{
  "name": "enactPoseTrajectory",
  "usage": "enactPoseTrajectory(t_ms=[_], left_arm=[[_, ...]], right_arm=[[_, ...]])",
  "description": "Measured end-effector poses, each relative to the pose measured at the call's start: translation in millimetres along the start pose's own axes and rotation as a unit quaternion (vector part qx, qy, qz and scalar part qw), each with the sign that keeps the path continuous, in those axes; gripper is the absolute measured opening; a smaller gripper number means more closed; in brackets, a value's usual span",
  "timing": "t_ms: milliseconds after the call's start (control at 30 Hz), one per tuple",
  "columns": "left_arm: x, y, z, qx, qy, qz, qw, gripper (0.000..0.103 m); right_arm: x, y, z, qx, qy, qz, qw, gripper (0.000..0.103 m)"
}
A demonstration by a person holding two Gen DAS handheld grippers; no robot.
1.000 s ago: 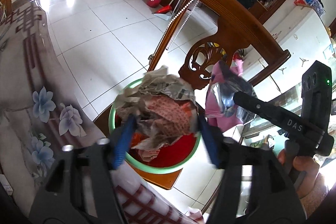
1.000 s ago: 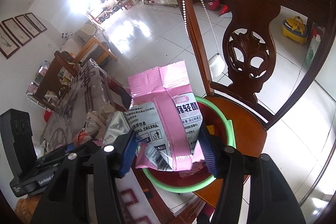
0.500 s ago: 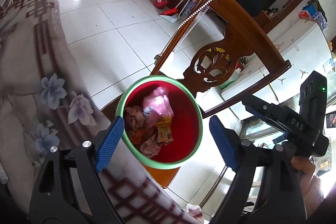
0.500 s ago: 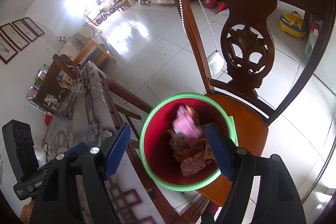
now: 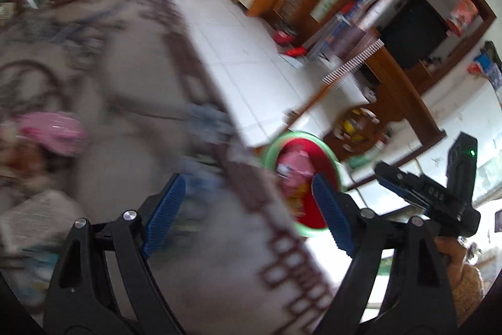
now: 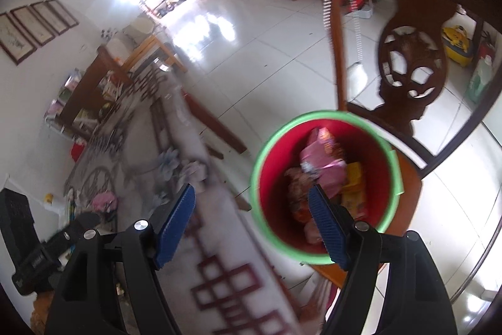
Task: Collect trash
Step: 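Move both tools back over the trash on the table, then grasp the light blue crumpled paper with the left tool while the right tool grasps the pink foil bag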
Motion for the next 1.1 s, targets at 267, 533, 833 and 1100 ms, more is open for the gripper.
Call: enactPoseTrajectory(t_ms=[267, 533, 833, 1100], left_arm=[[79.3, 16.4, 176.6, 0.072, 0.13, -0.048, 0.9877, 0.084], [97.6, 22.0, 288.7, 0.108, 0.186, -0.042, 0.9756, 0.084], [57.5, 47.0, 349.4, 0.132, 0.19, -0.022, 0.9726, 0.084], [36.7, 53.5, 357.1, 0.101, 0.205, -0.008, 0.9735, 0.038]], right_arm=[[-29.3, -41.3, 96.0, 0.044, 0.018, 0.031, 0.998, 0.072], [-48.2, -74.1, 162.4, 0.067, 0.025, 0.047, 0.996, 0.072], [-45.6, -90.1, 190.2, 0.084, -0.004, 0.049, 0.995, 0.072], [-60.8, -90.5, 202.8, 0.1, -0.015, 0.065, 0.993, 0.072]])
Point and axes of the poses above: each gripper's, at about its wrist camera, not at the fingertips, and x roughly against the way its jaws point, z to its left, y to its top, the point moved 6 cm from there along -x, roughly the way its jaws point
